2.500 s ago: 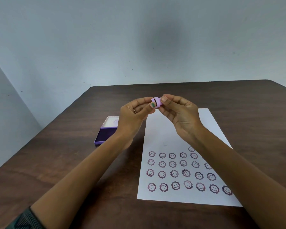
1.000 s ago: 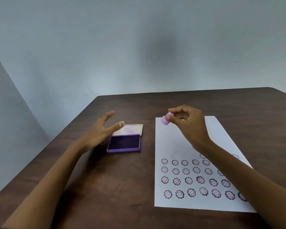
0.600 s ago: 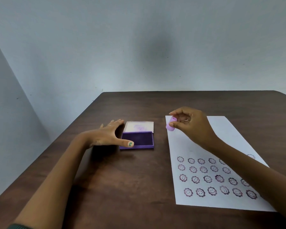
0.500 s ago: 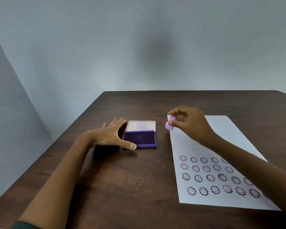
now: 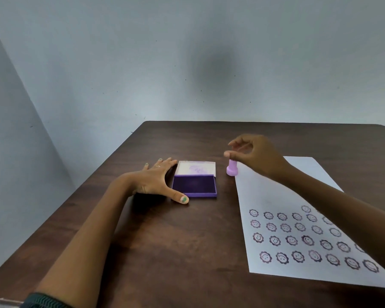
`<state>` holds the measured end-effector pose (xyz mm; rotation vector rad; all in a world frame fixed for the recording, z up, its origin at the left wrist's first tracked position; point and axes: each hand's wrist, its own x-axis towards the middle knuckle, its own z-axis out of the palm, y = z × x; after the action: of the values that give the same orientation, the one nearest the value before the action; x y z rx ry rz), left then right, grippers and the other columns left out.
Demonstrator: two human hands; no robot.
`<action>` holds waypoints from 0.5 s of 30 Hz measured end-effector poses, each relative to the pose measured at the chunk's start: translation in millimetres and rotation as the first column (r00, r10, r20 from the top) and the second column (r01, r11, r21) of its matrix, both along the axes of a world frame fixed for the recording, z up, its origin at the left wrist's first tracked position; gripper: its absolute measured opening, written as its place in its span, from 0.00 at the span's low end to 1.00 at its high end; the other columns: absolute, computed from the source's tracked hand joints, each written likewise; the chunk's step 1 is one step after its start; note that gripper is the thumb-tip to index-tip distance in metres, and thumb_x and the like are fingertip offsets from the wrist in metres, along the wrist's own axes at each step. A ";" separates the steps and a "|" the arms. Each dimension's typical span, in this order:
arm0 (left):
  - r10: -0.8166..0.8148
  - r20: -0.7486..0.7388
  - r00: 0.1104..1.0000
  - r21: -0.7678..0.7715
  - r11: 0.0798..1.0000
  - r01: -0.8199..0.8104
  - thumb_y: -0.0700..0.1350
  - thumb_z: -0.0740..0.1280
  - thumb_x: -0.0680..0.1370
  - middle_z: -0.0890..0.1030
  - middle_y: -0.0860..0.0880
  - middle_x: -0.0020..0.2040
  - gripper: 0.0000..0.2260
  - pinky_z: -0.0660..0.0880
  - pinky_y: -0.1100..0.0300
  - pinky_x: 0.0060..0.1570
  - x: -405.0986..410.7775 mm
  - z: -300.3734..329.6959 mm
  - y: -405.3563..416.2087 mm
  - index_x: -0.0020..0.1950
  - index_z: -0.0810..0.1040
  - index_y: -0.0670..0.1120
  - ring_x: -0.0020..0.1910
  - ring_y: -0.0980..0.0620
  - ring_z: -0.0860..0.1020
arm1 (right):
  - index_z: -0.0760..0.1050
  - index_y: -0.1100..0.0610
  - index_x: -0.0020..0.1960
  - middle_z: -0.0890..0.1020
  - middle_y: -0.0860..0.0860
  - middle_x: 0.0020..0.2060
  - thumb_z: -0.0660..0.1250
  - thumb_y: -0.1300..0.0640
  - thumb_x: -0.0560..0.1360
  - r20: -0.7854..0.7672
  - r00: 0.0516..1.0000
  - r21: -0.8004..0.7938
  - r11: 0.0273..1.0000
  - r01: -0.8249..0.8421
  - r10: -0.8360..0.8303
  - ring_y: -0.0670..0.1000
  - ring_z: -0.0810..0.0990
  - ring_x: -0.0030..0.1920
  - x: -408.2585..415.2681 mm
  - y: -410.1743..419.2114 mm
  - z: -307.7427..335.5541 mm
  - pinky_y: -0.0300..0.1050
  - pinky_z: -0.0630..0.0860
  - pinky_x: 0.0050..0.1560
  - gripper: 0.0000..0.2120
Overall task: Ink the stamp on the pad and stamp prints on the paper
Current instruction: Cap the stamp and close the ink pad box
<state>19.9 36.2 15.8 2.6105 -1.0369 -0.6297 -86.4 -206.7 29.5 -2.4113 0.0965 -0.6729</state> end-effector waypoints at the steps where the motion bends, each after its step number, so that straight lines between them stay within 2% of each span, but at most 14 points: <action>1: 0.000 -0.004 1.000 -0.001 1.000 0.000 0.67 0.71 0.60 0.42 0.53 0.78 0.54 0.33 0.47 0.72 -0.3 0.5 -0.3 0.77 0.44 0.54 0.75 0.52 0.35 | 0.79 0.57 0.49 0.82 0.50 0.43 0.71 0.50 0.69 0.003 1.000 -0.011 1.000 -0.007 0.007 0.48 0.79 0.43 3.9 1.5 4.5 0.38 0.74 0.42 0.13; 3: -0.004 -0.006 1.000 -0.005 1.000 0.004 0.67 0.71 0.60 0.42 0.53 0.78 0.54 0.33 0.47 0.72 0.1 0.7 -0.2 0.77 0.44 0.54 0.75 0.52 0.35 | 0.81 0.57 0.46 0.82 0.50 0.41 0.70 0.53 0.70 -0.031 0.999 -0.066 0.997 -0.035 0.033 0.48 0.80 0.41 14.2 6.9 12.2 0.41 0.74 0.42 0.09; 6: -0.011 -0.003 1.000 -0.009 1.000 0.011 0.67 0.70 0.59 0.42 0.52 0.78 0.54 0.33 0.46 0.72 0.3 0.2 0.5 0.77 0.44 0.55 0.75 0.51 0.35 | 0.82 0.58 0.45 0.84 0.50 0.41 0.68 0.55 0.71 -0.192 0.978 -0.206 0.971 -0.119 0.079 0.49 0.80 0.42 35.1 16.2 14.8 0.41 0.74 0.43 0.07; 10: -0.011 0.008 1.000 0.009 1.000 0.011 0.67 0.69 0.59 0.42 0.52 0.79 0.54 0.34 0.45 0.73 1.1 0.8 -1.0 0.77 0.44 0.55 0.76 0.50 0.37 | 0.81 0.57 0.48 0.84 0.53 0.48 0.66 0.55 0.72 -0.355 0.935 -0.372 0.913 -0.169 0.028 0.53 0.80 0.47 60.5 26.6 9.0 0.54 0.77 0.53 0.09; 13: -0.014 0.020 1.000 0.008 1.000 0.014 0.67 0.69 0.59 0.43 0.52 0.79 0.54 0.34 0.45 0.73 2.5 -0.2 -1.6 0.77 0.44 0.56 0.76 0.50 0.37 | 0.79 0.57 0.50 0.83 0.53 0.50 0.65 0.56 0.73 -0.403 0.914 -0.466 0.869 -0.168 -0.039 0.54 0.80 0.50 70.9 33.1 6.8 0.55 0.76 0.53 0.09; 15: -0.010 0.018 1.000 -0.013 1.000 0.010 0.67 0.69 0.59 0.43 0.52 0.79 0.53 0.34 0.46 0.73 2.9 -1.5 -0.6 0.76 0.45 0.56 0.76 0.51 0.37 | 0.78 0.57 0.49 0.83 0.54 0.49 0.65 0.57 0.73 -0.417 0.908 -0.470 0.866 -0.171 -0.047 0.55 0.79 0.49 74.8 36.1 6.2 0.53 0.77 0.51 0.07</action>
<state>22.7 35.6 14.3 2.6059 -1.0567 -0.6002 -11.6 -170.6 35.7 -3.0169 0.0158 -0.1369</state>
